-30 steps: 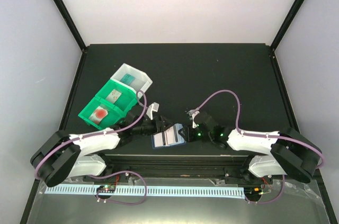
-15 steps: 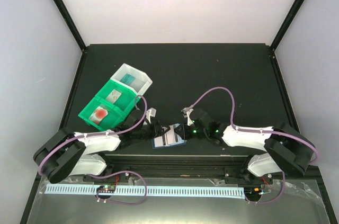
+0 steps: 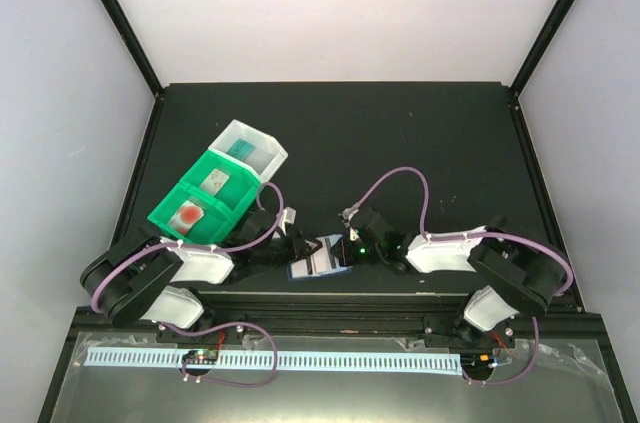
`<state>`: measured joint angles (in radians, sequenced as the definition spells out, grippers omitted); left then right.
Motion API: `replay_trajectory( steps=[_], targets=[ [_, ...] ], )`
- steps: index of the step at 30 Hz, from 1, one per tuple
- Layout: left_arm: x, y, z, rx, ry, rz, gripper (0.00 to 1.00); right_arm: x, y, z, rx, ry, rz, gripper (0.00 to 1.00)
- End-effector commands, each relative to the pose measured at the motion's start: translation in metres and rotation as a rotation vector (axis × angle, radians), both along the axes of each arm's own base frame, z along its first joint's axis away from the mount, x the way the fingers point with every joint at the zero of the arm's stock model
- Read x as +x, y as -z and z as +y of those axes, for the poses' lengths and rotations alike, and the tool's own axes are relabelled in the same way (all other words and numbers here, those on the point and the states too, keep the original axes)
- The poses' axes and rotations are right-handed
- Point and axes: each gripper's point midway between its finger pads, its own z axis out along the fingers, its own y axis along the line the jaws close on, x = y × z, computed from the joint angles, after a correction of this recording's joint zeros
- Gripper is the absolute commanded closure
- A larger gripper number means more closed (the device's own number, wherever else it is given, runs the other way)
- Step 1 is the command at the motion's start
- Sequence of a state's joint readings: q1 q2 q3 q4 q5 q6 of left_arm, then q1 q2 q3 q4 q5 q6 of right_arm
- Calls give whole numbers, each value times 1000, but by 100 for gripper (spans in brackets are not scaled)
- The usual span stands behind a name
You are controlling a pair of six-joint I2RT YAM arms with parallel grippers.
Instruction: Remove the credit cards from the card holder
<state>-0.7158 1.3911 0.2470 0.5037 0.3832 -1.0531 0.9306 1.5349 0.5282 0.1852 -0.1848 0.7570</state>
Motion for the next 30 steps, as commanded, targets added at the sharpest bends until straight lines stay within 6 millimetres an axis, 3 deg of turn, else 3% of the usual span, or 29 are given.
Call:
replay_trajectory(
  steps=[1, 14, 21, 30],
  targets=[
    [3, 7, 0, 17, -7, -3, 53, -8, 36, -27, -107, 38, 31, 93],
    [6, 7, -2, 9, -8, -5, 70, -10, 43, -30, -125, 33, 34, 94],
    [6, -1, -3, 7, -1, -23, 98, -10, 45, -33, -131, 38, 36, 95],
    [7, -5, 6, 46, -24, -41, 98, -10, 46, -34, -142, 43, 41, 95]
  ],
)
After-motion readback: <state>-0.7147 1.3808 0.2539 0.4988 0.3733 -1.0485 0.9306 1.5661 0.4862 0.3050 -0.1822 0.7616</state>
